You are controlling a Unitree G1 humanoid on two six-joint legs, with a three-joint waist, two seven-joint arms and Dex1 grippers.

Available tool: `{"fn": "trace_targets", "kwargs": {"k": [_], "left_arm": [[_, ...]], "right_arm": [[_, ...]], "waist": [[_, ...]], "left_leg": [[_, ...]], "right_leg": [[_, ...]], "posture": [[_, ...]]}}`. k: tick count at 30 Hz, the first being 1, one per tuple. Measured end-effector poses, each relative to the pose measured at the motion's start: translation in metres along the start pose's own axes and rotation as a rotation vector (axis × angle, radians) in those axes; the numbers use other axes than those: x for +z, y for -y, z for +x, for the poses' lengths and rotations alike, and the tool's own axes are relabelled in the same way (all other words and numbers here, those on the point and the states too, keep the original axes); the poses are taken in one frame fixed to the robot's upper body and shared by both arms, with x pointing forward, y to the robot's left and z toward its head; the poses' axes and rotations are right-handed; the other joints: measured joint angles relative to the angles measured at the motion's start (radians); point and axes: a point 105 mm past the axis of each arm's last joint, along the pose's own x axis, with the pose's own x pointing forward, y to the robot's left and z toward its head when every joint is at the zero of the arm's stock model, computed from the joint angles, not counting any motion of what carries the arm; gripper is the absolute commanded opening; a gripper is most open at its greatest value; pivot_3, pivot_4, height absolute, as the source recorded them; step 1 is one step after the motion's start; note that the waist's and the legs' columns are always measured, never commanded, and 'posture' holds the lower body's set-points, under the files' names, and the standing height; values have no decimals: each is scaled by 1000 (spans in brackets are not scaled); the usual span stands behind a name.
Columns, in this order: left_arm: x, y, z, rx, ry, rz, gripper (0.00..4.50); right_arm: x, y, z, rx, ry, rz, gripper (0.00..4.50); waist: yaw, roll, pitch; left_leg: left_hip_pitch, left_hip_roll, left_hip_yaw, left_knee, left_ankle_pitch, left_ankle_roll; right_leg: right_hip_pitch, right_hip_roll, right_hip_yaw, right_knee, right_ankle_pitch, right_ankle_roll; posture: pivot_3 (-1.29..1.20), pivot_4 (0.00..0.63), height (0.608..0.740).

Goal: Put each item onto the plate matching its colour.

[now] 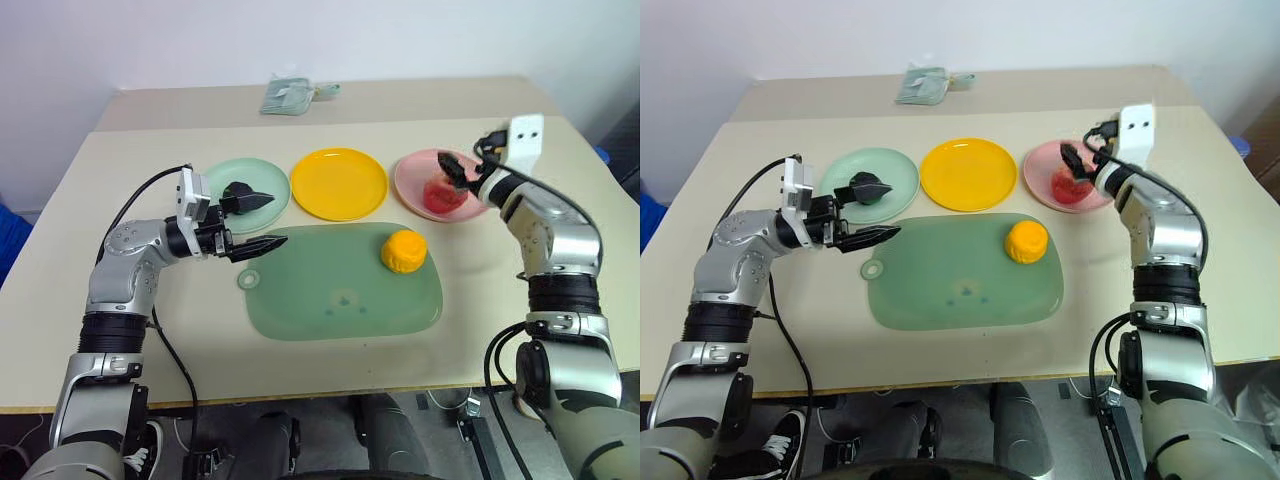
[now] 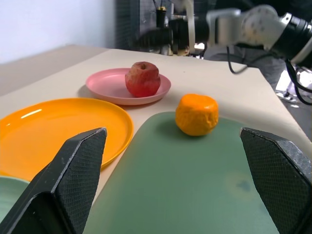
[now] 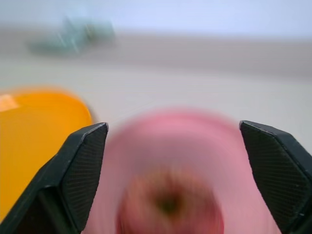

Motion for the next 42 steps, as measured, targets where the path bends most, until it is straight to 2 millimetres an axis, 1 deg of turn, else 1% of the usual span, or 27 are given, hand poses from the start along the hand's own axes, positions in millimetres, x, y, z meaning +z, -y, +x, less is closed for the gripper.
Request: {"fn": "trace_targets", "kwargs": {"k": [1,2,3,4,5,6,8,10,12,14,16,19,22,23,24,26,27,29,30,32,33,35,37,39,42], "left_arm": [[0,0,0,-4,0,-2,4500],[0,1,0,-8,0,-3,4500],[0,1,-1,-11,-1,-5,4500],[0,1,-3,-14,-5,-13,4500],[-1,1,-3,-16,-8,-20,4500],[0,2,-3,-26,-4,-25,4500],[0,4,-2,-39,-4,-34,4500],[-1,5,-2,-45,-5,-41,4500],[-2,5,-1,-49,-9,-42,4500],[-4,7,1,-61,-16,-47,4500],[-5,7,1,-63,-17,-48,4500],[-5,7,1,-62,-18,-47,4500],[-5,7,0,-59,-22,-45,4500],[-5,7,-1,-57,-23,-46,4500],[-6,7,-2,-52,-28,-49,4500],[-8,6,-4,-41,-32,-53,4500],[-9,5,-5,-22,-36,-55,4500],[-9,1,-6,9,-41,-41,4500],[-9,0,-6,22,-43,-33,4500],[-13,-3,-13,76,-53,-32,4500],[-16,-3,-14,95,-60,-31,4500],[-23,-3,-19,140,-79,-35,4500],[-28,-3,-22,176,-90,-40,4500],[-26,0,-22,212,-84,-18,4500],[-22,5,-24,236,-78,8,4500]], "right_arm": [[10,-10,-7,83,17,-15,4453],[14,-21,-16,165,9,-46,4453],[11,-31,-27,245,-25,-84,4453],[0,-45,-42,353,-98,-111,4453],[-8,-54,-50,414,-143,-108,4453],[-24,-65,-62,486,-230,-104,4453],[-42,-75,-76,552,-335,-111,4453],[-53,-74,-81,546,-416,-167,4453],[-62,-69,-82,513,-460,-199,4453],[-75,-68,-84,498,-501,-207,4453],[-87,-67,-85,486,-536,-215,4453],[-96,-66,-82,461,-552,-207,4453],[-101,-71,-81,467,-562,-155,3657],[-100,-73,-79,472,-556,-148,3291],[-96,-78,-74,483,-532,-134,3053],[-85,-84,-64,493,-479,-122,3029],[-73,-89,-52,490,-411,-107,3029],[-54,-95,-37,483,-320,-112,3029],[-48,-96,-31,469,-284,-122,3029],[-40,-95,-7,386,-205,-145,3029],[-41,-93,1,341,-187,-164,3029],[-53,-91,14,261,-175,-191,3029],[-66,-96,21,228,-176,-181,3029],[-77,-105,28,215,-176,-152,3029],[-79,-105,34,218,-182,-139,3029]], "waist": [[0,0,0],[2,0,0],[9,0,0],[14,0,0],[17,0,0],[24,0,0],[26,0,0],[28,0,0],[29,0,0],[30,0,0],[29,0,0],[31,0,0],[31,0,0],[31,0,0],[29,0,0],[26,0,0],[24,0,0],[27,0,0],[28,0,0],[27,0,0],[26,0,0],[27,0,0],[27,0,0],[23,0,0],[23,0,0]], "left_leg": [[0,0,0,0,0,0],[0,0,-1,0,0,0],[-1,0,-2,0,0,1],[0,0,-2,0,-1,1],[0,0,-1,1,-1,2],[0,-1,0,2,-1,2],[1,-1,1,4,-2,4],[2,-1,1,4,-4,7],[3,0,1,4,-4,7],[2,0,0,3,-3,6],[2,0,1,3,0,1],[2,0,1,3,0,1],[2,0,0,3,0,1],[2,0,0,3,0,1],[2,0,0,3,0,1],[2,0,0,3,0,1],[2,0,0,3,0,1],[2,0,0,2,0,0],[1,0,-1,2,0,-1],[2,0,0,2,0,-1],[2,0,0,2,0,-1],[1,0,-1,0,0,-1],[-1,0,0,0,0,-1],[-2,-1,0,0,0,-1],[-2,-1,0,0,0,-1]], "right_leg": [[0,0,0,0,0,0],[0,0,-1,-1,0,0],[1,0,-1,-1,0,0],[1,0,-1,-2,0,0],[2,0,-1,-2,0,0],[2,-1,0,-1,0,0],[3,-1,0,-1,0,0],[4,-1,0,-2,0,0],[4,0,0,-2,0,0],[3,0,0,-2,0,0],[3,0,0,-1,0,0],[3,0,0,-1,0,0],[3,0,0,-1,0,0],[3,0,0,-1,0,0],[3,0,0,-1,0,0],[2,0,0,-1,0,0],[2,0,0,-1,0,0],[2,0,0,-1,0,0],[2,0,-1,-1,0,0],[2,0,-1,-1,0,0],[1,0,-1,-1,0,0],[1,0,-1,0,0,0],[-1,0,-1,-1,0,0],[-2,-1,0,-1,0,0],[-2,-1,0,-1,0,0]], "posture": [[0,150,740],[0,150,740],[0,150,740],[0,150,740],[0,150,740],[0,150,740],[0,150,740],[0,150,740],[0,150,740],[0,150,740],[0,150,740],[0,150,740],[0,150,740],[0,150,740],[0,150,740],[0,150,740],[0,150,740],[0,150,740],[0,150,740],[0,150,740],[0,150,740],[0,150,740],[0,150,740],[0,150,740],[0,150,740]]}}
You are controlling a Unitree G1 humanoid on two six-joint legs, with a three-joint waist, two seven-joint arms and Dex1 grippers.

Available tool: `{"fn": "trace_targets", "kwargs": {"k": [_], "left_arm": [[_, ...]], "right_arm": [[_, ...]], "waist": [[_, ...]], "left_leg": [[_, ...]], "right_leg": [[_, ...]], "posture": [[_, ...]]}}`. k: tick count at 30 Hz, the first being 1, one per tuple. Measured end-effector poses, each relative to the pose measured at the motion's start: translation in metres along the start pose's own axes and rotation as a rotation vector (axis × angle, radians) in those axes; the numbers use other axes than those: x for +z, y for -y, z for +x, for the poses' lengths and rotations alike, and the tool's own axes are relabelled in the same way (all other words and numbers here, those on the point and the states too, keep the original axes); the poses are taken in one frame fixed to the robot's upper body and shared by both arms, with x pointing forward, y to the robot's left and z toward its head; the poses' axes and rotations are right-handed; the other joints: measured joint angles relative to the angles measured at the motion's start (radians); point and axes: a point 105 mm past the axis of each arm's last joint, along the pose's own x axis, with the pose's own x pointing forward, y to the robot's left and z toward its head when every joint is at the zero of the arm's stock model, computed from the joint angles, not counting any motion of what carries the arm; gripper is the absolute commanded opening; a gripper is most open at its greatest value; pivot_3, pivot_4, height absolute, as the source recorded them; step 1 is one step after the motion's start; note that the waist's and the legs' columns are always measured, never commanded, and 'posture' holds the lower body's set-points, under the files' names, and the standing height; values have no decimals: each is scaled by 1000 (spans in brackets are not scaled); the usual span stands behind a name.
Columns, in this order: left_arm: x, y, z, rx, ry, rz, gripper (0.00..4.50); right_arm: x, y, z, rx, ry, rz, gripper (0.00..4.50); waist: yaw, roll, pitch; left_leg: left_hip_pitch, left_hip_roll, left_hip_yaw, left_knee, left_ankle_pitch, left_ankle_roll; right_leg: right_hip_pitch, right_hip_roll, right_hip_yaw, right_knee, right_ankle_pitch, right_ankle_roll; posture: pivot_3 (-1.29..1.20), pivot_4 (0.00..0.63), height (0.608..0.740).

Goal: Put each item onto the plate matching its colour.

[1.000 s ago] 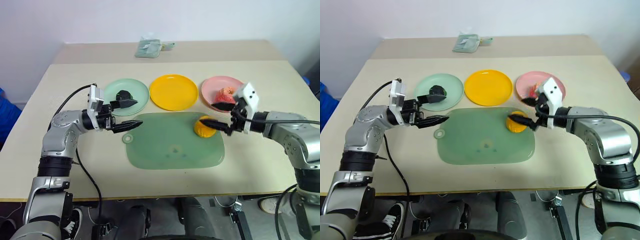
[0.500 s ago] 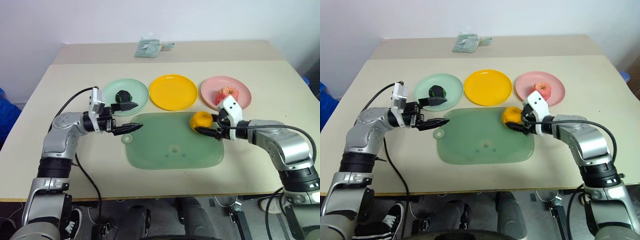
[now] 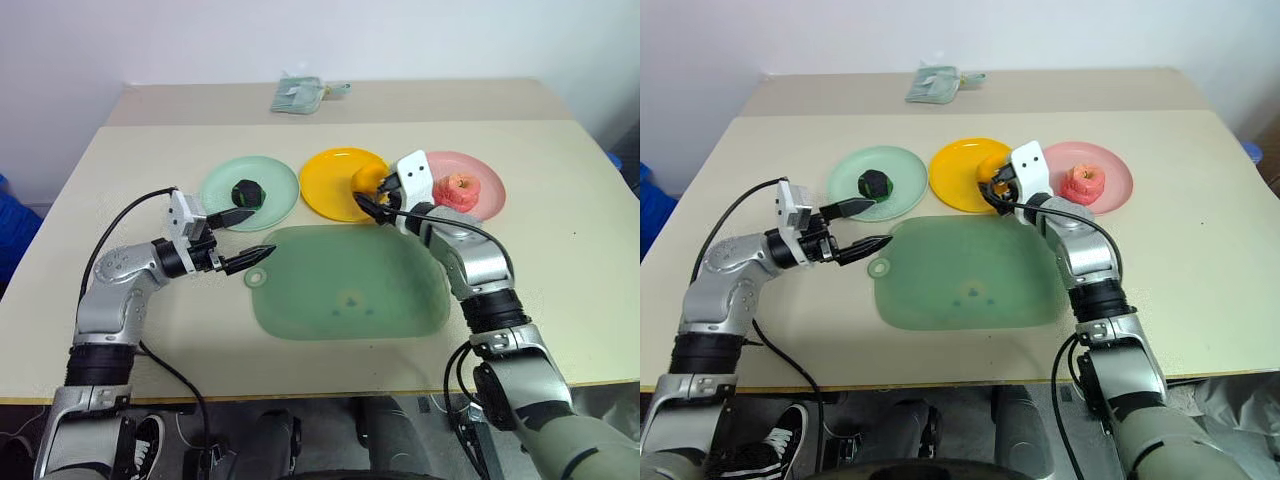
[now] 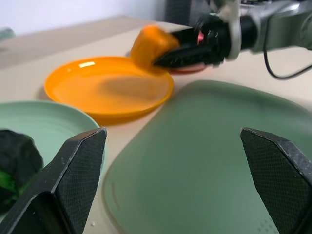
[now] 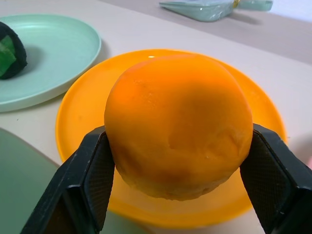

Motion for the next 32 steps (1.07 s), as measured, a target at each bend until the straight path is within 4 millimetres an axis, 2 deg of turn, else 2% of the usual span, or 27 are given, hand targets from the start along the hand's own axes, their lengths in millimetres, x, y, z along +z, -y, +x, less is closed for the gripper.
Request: {"fn": "trace_targets", "kwargs": {"k": [2,3,9,13,16,18,22,25,28,30,32], "left_arm": [[0,3,-3,14,2,1,4500],[0,4,-4,20,1,2,4500],[5,12,-4,22,16,3,4500],[4,13,-2,12,18,-8,4500],[4,18,12,-38,52,-31,4500],[2,21,22,-88,65,-44,4500],[0,21,43,-188,83,-58,4500],[-6,19,50,-239,74,-61,4500],[-12,18,52,-269,62,-68,4500],[-15,15,53,-277,57,-74,4500],[-12,11,55,-281,61,-62,4500]], "right_arm": [[4,3,1,11,10,-4,4063],[5,5,1,18,15,6,4381],[15,23,-2,-6,57,29,4486],[24,41,-15,-19,97,46,4486],[34,54,-48,6,163,10,4486],[32,51,-75,56,187,-8,4486],[6,40,-134,110,88,-69,4486],[-8,23,-169,145,24,-99,4486],[-17,8,-195,176,-34,-107,4486],[-15,8,-202,158,-34,-121,4486],[-8,11,-205,133,-22,-149,4486]], "waist": [[0,0,0],[0,0,0],[-1,0,0],[2,0,0],[15,0,0],[10,0,0],[12,0,0],[3,0,0],[1,0,0],[4,0,0],[7,0,0]], "left_leg": [[0,0,0,0,0,0],[1,0,0,0,0,0],[2,1,0,0,0,-1],[2,0,0,0,0,-1],[1,0,-3,0,0,1],[1,0,-2,0,-1,2],[2,0,-1,0,-1,2],[6,0,1,0,-4,8],[15,1,2,0,-4,8],[22,2,2,0,-5,8],[22,2,2,0,-5,8]], "right_leg": [[0,0,0,0,0,0],[0,1,0,0,0,0],[1,1,0,1,0,0],[1,1,0,1,0,0],[4,0,-2,-1,0,0],[4,0,-1,-1,0,0],[5,0,-1,-2,0,0],[8,2,0,-1,0,0],[14,3,1,-2,0,0],[21,3,1,-2,-1,1],[22,3,1,-2,-1,1]], "posture": [[0,150,740],[0,150,740],[0,150,740],[0,150,740],[0,150,740],[0,150,740],[0,150,740],[0,150,740],[0,150,740],[0,150,740],[0,150,740]]}}
